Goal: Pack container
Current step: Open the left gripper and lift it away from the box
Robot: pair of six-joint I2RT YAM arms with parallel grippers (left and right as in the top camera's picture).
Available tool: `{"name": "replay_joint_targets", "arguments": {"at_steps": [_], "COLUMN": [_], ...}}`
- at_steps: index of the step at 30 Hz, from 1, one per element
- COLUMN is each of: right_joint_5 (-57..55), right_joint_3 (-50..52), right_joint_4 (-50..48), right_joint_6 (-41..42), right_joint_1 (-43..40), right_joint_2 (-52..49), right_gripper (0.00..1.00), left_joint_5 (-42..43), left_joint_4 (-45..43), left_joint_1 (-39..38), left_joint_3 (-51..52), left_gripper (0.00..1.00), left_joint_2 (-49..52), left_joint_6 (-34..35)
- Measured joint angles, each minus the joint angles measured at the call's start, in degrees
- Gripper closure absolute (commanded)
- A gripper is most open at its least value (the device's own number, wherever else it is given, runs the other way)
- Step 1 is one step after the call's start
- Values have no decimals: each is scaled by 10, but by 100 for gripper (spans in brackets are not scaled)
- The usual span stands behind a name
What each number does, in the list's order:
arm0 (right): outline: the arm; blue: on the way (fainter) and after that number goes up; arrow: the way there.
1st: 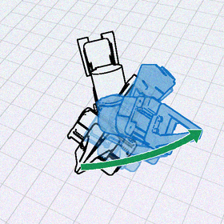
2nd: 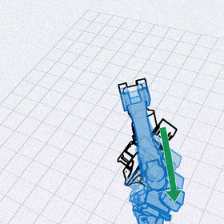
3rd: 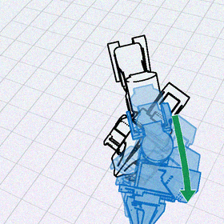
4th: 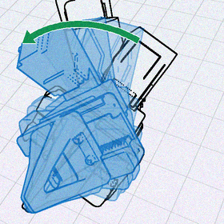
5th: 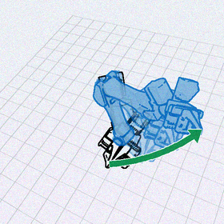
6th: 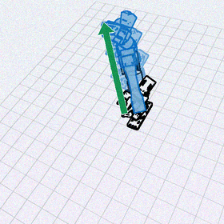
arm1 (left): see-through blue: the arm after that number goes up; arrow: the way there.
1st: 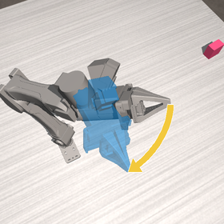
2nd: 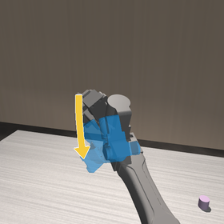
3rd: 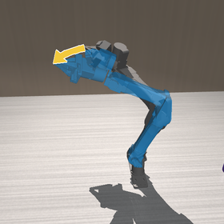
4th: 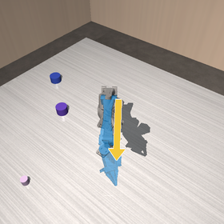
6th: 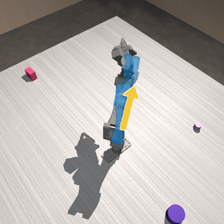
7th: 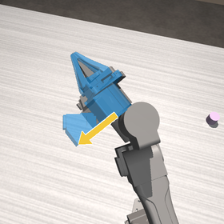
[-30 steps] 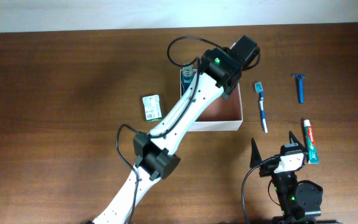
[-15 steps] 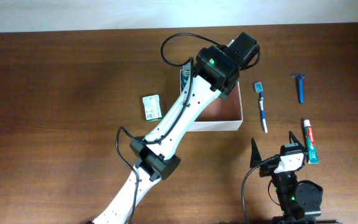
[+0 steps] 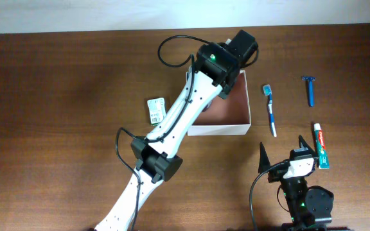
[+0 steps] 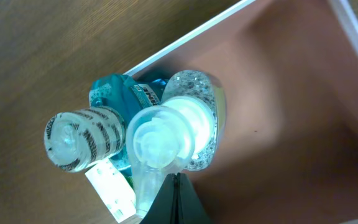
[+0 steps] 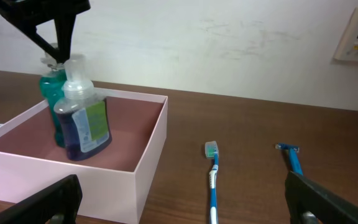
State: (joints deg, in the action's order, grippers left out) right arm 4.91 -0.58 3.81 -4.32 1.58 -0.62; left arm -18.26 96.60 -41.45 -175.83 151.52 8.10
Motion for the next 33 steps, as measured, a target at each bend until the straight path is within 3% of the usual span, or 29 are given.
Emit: {"name": "replay_joint_targets", "arguments": {"at_steps": [28, 33], "right_joint_5": [0, 0], "right_joint_3": [0, 0], "right_joint_4": [0, 0], "right_joint_6": [0, 0], "right_joint_1": [0, 0], "right_joint_2": [0, 0], "right_gripper": [2, 2], "left_joint_5": [35, 39], "left_joint_4": [-35, -61], "left_joint_1": [4, 4], "left_joint_3": [9, 9], "left_gripper": [99, 96], "left_joint_2": [0, 0], "left_joint_6": [6, 6]}}
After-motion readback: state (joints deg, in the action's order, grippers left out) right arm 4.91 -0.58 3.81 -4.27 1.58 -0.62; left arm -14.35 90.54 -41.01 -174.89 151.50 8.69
